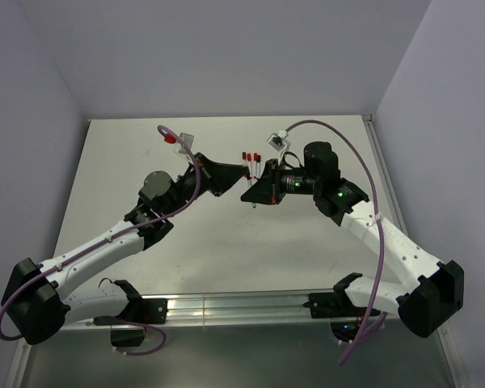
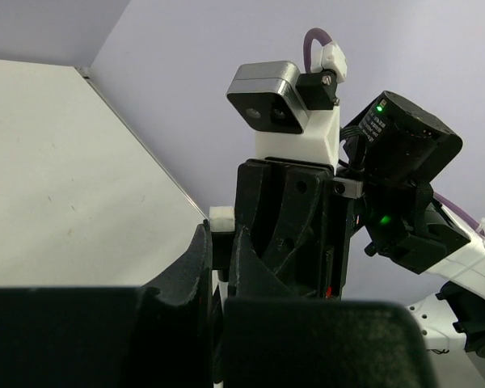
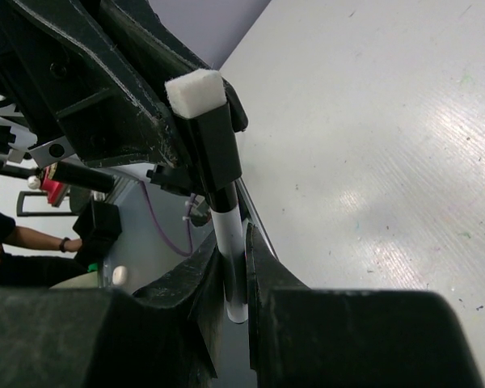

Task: Insert the pens into the pen caps
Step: Insert the pen cap onto the pen.

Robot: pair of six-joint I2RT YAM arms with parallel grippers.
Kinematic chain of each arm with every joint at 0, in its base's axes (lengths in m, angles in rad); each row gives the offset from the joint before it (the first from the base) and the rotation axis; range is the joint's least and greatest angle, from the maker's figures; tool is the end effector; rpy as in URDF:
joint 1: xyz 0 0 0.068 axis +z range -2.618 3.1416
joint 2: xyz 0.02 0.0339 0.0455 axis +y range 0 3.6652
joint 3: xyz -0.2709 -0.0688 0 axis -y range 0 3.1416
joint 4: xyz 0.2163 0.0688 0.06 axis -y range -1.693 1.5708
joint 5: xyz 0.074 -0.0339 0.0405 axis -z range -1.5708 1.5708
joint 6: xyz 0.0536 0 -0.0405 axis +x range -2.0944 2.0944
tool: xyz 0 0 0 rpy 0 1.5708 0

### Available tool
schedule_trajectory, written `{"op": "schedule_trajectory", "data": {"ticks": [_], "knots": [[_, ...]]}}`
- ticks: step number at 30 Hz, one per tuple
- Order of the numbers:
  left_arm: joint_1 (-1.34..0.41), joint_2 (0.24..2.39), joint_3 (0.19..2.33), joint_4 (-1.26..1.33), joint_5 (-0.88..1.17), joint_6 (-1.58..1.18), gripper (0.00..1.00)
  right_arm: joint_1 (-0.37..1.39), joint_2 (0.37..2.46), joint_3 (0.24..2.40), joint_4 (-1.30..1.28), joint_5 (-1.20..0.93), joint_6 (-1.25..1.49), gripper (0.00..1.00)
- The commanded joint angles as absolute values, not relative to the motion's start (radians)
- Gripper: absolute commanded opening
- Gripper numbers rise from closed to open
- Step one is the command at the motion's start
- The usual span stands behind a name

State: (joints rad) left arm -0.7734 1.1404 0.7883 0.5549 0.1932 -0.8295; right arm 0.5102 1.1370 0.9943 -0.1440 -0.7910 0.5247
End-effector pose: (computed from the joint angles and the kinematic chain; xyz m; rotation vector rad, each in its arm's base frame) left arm 0.1751 -0.1853 0.3669 0.1385 1.5303 -1.4472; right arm 0.1872 0.1485 0.3564 -0.5901 1.9395 1.4180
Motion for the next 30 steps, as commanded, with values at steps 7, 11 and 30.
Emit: {"op": "schedule_trajectory", "data": {"ticks": [7, 11, 30], "knots": [[-0.854, 1.108, 0.699, 0.336, 0.515, -0.830, 0.00, 0.420, 1.123, 1.049, 0.144, -0.515, 0.563, 0.00], [-0.854, 1.095, 0.750, 0.295, 0.473, -0.802, 0.00, 0.423, 1.152, 1.068, 0.138, -0.581, 0.555, 0.00], [-0.804, 1.042, 0.845, 0.282, 0.356, -0.698, 0.00, 0.511, 1.154, 1.072, 0.080, -0.687, 0.388, 0.00]]}}
